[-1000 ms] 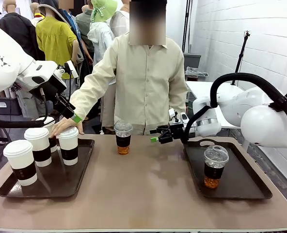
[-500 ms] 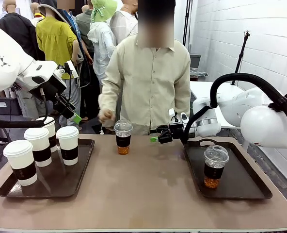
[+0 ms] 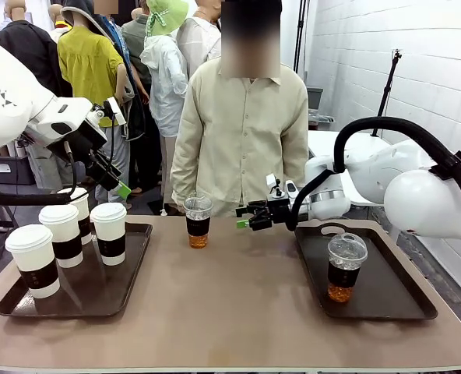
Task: Distribute the coffee onto the tray.
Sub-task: Pick up another iced Americano from the middle of the table and place it on the right Handle tray.
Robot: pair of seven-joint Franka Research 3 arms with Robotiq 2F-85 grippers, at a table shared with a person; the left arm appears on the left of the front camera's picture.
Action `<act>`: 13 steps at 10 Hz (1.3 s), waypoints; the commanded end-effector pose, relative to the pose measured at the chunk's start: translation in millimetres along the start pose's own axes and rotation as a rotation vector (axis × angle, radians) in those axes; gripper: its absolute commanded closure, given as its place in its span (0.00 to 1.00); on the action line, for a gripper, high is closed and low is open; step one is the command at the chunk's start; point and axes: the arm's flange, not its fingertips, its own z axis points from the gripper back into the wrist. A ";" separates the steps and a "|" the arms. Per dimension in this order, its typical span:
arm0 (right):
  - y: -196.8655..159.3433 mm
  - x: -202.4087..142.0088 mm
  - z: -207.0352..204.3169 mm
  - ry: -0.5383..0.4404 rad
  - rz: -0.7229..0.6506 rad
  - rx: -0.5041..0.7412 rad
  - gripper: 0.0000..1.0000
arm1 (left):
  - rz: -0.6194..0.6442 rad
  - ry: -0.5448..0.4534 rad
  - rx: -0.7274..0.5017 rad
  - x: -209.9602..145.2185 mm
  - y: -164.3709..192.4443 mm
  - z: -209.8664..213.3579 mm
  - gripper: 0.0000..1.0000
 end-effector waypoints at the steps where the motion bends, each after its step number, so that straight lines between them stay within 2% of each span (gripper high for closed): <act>1: -9.1 2.4 -20.9 -0.012 -0.001 -0.033 0.00 | 0.002 -0.008 -0.009 -1.0 1.0 0.1 0.00; 5: -16.3 0.6 -52.1 0.007 -0.002 -0.007 0.00 | 0.002 -0.008 -0.009 -1.0 1.0 0.1 0.00; 9: -23.9 1.0 -69.4 -0.003 -0.028 -0.012 0.00 | 0.002 -0.008 -0.009 -1.0 1.0 0.1 0.00; 13: -27.4 2.0 -86.2 0.008 -0.033 0.037 0.00 | 0.002 -0.008 -0.009 -1.0 1.0 0.1 0.00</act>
